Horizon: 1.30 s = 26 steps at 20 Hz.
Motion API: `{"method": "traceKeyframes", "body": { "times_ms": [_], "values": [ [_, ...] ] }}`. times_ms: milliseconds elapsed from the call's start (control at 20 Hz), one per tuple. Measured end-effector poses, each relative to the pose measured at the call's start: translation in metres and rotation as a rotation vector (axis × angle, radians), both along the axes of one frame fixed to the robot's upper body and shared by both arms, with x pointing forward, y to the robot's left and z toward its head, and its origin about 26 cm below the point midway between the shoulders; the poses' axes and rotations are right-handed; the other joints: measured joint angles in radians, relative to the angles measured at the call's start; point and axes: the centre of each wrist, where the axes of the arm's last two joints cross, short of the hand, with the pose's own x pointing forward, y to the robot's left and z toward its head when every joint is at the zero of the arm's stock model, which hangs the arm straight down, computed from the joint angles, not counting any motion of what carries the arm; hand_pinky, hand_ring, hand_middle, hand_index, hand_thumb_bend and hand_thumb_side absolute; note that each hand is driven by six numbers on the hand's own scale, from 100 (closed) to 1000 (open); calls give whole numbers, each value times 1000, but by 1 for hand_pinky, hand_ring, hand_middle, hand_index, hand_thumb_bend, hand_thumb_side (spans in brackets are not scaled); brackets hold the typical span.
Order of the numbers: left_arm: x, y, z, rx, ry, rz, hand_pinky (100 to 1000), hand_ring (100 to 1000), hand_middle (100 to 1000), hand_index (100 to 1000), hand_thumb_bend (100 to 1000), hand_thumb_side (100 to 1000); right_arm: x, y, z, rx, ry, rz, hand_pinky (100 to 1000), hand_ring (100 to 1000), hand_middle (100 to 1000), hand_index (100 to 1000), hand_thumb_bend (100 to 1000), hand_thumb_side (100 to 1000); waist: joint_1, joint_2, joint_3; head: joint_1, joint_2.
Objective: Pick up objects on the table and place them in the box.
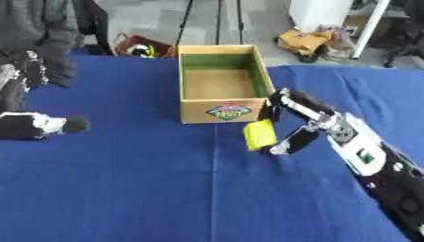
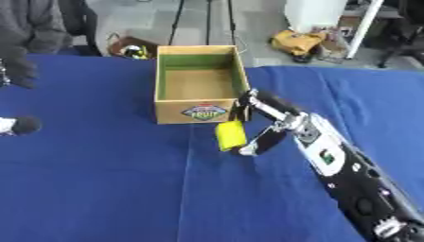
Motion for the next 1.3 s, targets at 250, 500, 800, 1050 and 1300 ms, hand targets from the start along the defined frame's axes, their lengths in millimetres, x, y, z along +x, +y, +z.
{"method": "traceKeyframes", "body": {
  "times_ms": [250,500,800,1050,1300],
  "values": [
    [0,-3,-1,3,6,-15,672,705,668,846,1000,357,4,-8,43,17,-81,-36,463,602,392,441,392,100,0,-2,31,-12,0],
    [4,-18,4,-9,-7,-73,671,705,668,846,1000,356,19,-20,66,27,-133,-134,468,603,402,453,405,100,-3,0,108,-46,-15],
    [9,-57,21,-28,-47,-228,672,707,664,845,1000,355,43,-53,65,-8,-179,-369,482,613,423,477,419,100,-13,30,262,-139,-73],
    [7,-79,31,-32,-71,-324,673,707,662,845,1000,357,54,-77,51,-31,-190,-529,512,639,461,522,683,100,-22,50,337,-228,-119],
    [4,-84,37,-32,-90,-351,673,707,658,845,1000,361,56,-93,29,-108,-162,-617,566,689,529,592,477,265,-22,60,372,-280,-138]
  ]
}}
